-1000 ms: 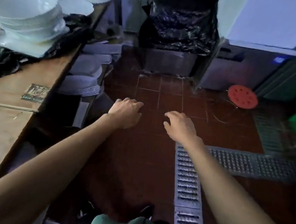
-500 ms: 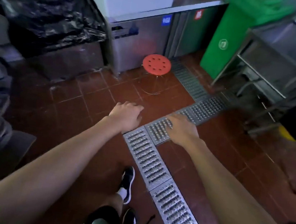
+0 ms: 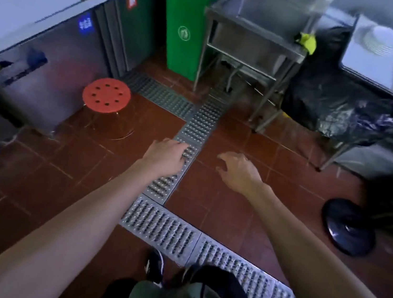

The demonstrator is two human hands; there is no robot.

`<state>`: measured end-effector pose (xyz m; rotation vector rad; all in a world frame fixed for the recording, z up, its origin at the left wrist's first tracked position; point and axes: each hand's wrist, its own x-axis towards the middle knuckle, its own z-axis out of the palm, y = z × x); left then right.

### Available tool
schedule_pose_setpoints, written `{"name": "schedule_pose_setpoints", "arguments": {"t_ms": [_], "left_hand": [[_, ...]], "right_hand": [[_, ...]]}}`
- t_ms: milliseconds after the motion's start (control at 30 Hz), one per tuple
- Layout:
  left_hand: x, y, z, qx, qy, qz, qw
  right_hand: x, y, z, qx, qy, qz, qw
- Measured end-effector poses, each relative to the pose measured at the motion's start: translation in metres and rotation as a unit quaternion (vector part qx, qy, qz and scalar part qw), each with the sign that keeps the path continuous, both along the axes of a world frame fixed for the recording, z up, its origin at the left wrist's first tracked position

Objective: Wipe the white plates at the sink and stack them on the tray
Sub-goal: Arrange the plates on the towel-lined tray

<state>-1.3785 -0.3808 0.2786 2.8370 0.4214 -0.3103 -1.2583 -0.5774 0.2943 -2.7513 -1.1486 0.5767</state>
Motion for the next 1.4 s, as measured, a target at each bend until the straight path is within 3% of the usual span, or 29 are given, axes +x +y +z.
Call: {"name": "schedule_pose_setpoints", "arguments": {"t_ms": [533, 1000, 1400], "left_hand": [[0.238, -0.038, -0.017, 0.004, 0.003, -0.147, 0.989], [0.466, -0.101, 0.007, 0.033, 0.006, -0.187, 0.982], [0.667, -0.119, -0.004, -0.006, -0.021, -0.233, 0.972]], "right_hand": [[0.167, -0.064, -0.011, 0.032, 0.034, -0.169, 0.985], [0.370, -0.139, -0.004, 0.044, -0.001, -0.217, 0.975], [0.549, -0.145, -0.008, 0.045, -0.004, -0.265, 0.963]]}}
